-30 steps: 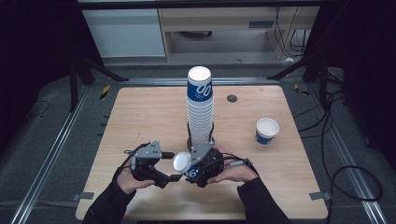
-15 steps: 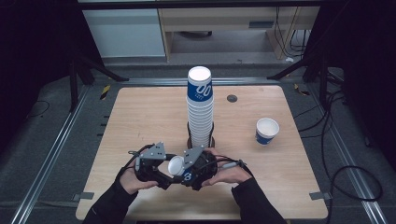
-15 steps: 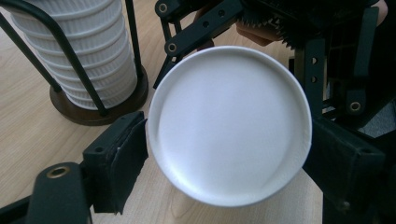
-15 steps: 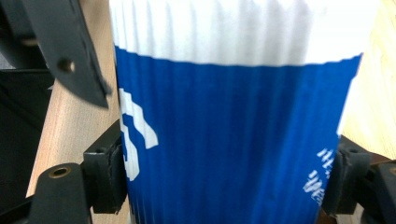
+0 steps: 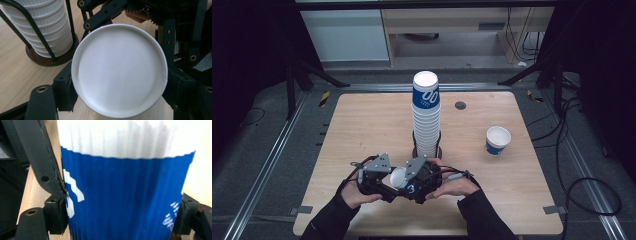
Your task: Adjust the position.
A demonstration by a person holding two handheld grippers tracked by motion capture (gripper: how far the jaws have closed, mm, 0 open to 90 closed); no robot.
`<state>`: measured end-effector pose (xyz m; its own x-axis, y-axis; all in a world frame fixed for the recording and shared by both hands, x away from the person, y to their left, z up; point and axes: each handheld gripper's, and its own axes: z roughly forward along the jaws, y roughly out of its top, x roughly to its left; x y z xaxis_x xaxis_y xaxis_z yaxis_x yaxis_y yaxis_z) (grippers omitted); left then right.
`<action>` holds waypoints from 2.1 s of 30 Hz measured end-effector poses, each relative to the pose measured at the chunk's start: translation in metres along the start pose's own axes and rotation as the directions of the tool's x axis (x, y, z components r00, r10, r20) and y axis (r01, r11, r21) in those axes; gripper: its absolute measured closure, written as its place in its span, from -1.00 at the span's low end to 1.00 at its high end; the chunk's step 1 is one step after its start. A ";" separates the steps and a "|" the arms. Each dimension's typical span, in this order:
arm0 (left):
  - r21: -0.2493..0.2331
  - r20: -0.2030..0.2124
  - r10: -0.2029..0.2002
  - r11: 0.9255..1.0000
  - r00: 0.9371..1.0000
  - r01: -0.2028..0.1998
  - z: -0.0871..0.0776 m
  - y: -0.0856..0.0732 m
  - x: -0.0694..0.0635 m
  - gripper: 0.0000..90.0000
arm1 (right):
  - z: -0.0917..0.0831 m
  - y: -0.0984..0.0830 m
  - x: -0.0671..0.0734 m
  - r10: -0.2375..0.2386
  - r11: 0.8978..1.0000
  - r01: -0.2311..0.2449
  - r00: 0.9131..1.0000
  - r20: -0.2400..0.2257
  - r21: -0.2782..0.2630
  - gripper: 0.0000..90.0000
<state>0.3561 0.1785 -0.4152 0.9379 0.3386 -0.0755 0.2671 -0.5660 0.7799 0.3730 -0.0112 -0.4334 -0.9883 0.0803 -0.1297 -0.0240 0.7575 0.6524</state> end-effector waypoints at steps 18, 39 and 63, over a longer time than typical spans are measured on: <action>-0.016 -0.010 -0.008 1.000 1.000 0.008 -0.007 -0.001 0.003 -0.43 | -0.008 -0.001 -0.004 0.037 0.999 -0.037 0.999 0.006 -0.039 -0.83; -0.226 0.005 -0.054 0.973 0.999 0.054 -0.028 -0.007 0.020 -0.43 | -0.068 -0.040 -0.016 0.222 0.959 -0.197 0.969 0.107 -0.204 -0.86; -0.321 0.107 0.008 0.947 0.994 0.027 -0.019 0.000 0.008 -0.43 | -0.059 -0.042 -0.011 0.239 0.921 -0.245 0.969 -0.058 -0.303 -0.88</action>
<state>0.3599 0.1954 -0.4041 0.9583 0.2517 -0.1350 0.2068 -0.2858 0.9357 0.3756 -0.0819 -0.4149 -0.9724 0.2212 0.0738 0.1748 0.4818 0.8587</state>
